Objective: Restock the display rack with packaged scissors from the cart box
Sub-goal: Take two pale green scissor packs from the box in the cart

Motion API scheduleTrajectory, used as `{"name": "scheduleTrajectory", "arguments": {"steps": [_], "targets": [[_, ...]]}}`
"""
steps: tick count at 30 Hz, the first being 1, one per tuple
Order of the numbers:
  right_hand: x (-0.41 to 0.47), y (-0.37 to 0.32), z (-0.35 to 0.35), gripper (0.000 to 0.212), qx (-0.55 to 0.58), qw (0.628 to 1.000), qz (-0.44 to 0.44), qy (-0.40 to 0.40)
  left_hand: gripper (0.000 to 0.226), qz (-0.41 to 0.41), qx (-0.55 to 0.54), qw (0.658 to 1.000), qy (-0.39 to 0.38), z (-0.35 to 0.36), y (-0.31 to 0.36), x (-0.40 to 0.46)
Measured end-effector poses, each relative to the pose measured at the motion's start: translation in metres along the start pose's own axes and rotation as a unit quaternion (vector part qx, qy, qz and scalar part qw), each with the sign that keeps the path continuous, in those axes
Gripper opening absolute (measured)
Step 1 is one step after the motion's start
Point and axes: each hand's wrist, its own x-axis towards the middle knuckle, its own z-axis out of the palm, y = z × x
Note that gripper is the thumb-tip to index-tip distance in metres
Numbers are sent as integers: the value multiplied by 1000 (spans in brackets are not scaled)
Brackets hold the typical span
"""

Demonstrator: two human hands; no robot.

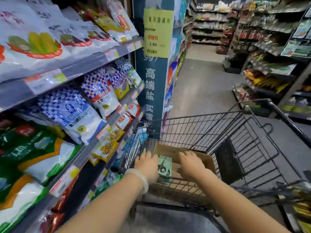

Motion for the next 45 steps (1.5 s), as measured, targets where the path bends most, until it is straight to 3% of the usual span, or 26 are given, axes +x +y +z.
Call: {"name": "scheduleTrajectory", "arguments": {"steps": [11, 19, 21, 25, 27, 30, 33, 38, 41, 45], "targets": [[153, 40, 57, 59, 89, 985, 49, -138, 59, -22, -15, 993, -113, 32, -21, 145], [260, 48, 153, 48, 172, 947, 66, -262, 62, -104, -123, 972, -171, 86, -34, 237], [278, 47, 170, 44, 264, 921, 105, -268, 64, -123, -161, 962, -183, 100, -34, 253], [303, 42, 199, 29, 449, 833, 237, -219, 58, -157, -212, 950, -167, 117, -32, 272], [310, 41, 208, 21, 465, 808, 294, -210, 56, -176, -240, 943, -152, 122, -32, 276], [315, 42, 218, 36, 446, 797, 328, -242, 53, -193, -259, 935, -146, 127, -32, 281], [320, 44, 223, 34, 440, 792, 329, -265, 53, -206, -265, 930, -152, 126, -30, 281], [312, 51, 210, 8, 559, 701, 347, -276, 56, -229, -262, 923, -163, 123, -23, 281], [295, 64, 195, 18, 655, 641, 285, -280, 55, -262, -313, 898, -163, 117, -18, 282], [289, 76, 175, 22, 712, 617, 176, -285, 36, -306, -404, 846, -165, 113, -18, 286]]}}
